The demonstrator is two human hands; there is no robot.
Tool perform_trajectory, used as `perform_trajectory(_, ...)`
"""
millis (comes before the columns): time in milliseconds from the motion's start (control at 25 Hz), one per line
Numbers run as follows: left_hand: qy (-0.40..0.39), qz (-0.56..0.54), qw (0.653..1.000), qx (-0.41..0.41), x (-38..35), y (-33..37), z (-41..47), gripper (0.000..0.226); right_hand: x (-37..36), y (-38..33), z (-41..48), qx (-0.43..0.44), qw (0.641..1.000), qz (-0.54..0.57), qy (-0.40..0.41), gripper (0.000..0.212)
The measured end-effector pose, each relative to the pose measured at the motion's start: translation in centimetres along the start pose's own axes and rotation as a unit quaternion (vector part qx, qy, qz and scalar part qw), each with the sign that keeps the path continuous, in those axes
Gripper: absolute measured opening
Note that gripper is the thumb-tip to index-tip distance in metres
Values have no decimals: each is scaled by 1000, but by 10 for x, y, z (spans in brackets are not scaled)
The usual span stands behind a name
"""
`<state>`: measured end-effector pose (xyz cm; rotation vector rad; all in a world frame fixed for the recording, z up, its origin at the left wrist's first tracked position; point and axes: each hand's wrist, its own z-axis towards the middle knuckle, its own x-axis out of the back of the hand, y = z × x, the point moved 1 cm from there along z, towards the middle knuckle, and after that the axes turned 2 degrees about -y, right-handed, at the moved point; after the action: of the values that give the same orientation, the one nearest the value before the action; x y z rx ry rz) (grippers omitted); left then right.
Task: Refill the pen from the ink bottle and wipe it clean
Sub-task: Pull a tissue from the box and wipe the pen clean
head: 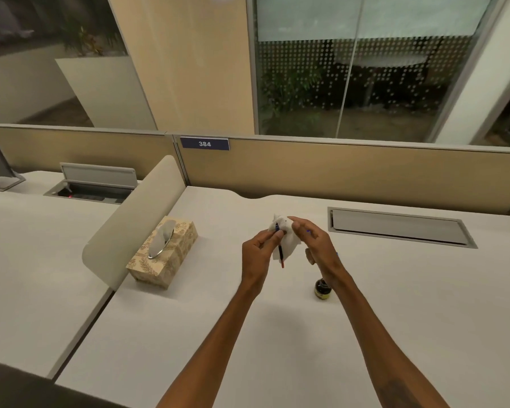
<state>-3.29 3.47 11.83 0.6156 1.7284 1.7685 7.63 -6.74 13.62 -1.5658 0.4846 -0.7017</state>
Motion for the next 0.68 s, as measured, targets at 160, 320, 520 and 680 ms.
perform_trajectory(160, -36, 24, 999, 9, -10, 8, -2, 24, 12, 3, -9, 14, 999, 28, 27, 37)
perform_trajectory(320, -33, 100, 994, -37, -20, 12, -1, 17, 24, 6, -8, 34, 988, 23, 148, 27)
perform_trajectory(520, 6, 171, 982, -82, -33, 17, -3, 20, 35, 18, -2, 58, 979, -63, 183, 32)
perform_trajectory(680, 63, 256, 954, -142, -39, 19, 0, 26, 38, 21, 0, 52, 974, -86, 202, 31)
